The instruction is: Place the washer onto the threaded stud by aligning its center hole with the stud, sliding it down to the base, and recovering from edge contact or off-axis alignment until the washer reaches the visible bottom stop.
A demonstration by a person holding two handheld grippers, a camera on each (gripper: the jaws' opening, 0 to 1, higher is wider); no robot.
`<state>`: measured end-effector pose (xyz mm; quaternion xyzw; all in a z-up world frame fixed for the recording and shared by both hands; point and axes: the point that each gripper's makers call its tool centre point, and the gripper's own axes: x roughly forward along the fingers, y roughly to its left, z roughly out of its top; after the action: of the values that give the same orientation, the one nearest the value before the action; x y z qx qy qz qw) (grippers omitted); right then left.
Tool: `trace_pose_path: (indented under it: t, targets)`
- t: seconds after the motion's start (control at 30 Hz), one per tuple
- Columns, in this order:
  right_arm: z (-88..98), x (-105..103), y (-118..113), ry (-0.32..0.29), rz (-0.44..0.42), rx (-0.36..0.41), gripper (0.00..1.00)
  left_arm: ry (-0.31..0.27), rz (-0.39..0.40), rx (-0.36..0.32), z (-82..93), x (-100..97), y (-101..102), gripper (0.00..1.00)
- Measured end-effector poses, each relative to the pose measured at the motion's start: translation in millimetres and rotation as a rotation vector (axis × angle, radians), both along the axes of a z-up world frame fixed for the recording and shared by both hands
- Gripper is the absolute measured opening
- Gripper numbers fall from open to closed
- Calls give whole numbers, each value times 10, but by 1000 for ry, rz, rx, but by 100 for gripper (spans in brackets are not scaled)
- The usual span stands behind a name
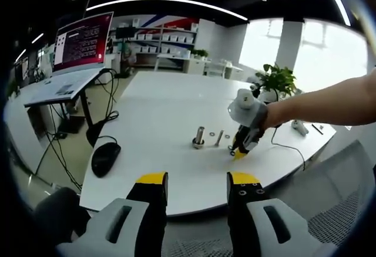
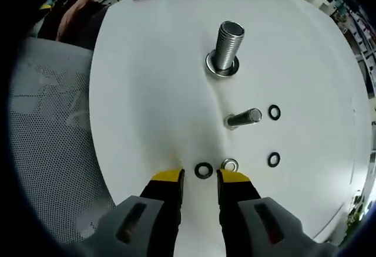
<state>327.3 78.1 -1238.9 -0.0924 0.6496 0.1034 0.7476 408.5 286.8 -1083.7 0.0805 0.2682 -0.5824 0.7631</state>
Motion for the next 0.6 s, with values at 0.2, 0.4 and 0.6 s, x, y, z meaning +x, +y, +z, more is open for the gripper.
trace_pose_path:
  t: [0.2,0.4,0.6]
  targets:
    - [7,-2,12,-17,-4,-3,25,1,-1,1,1,-1,-8,38]
    - [-1,2,1,-44,-11,6,23,1,-2,1,-12,13,0,38]
    - [7,-10,33,-37,4,3,21,1,2,-1,1,6,-2,38]
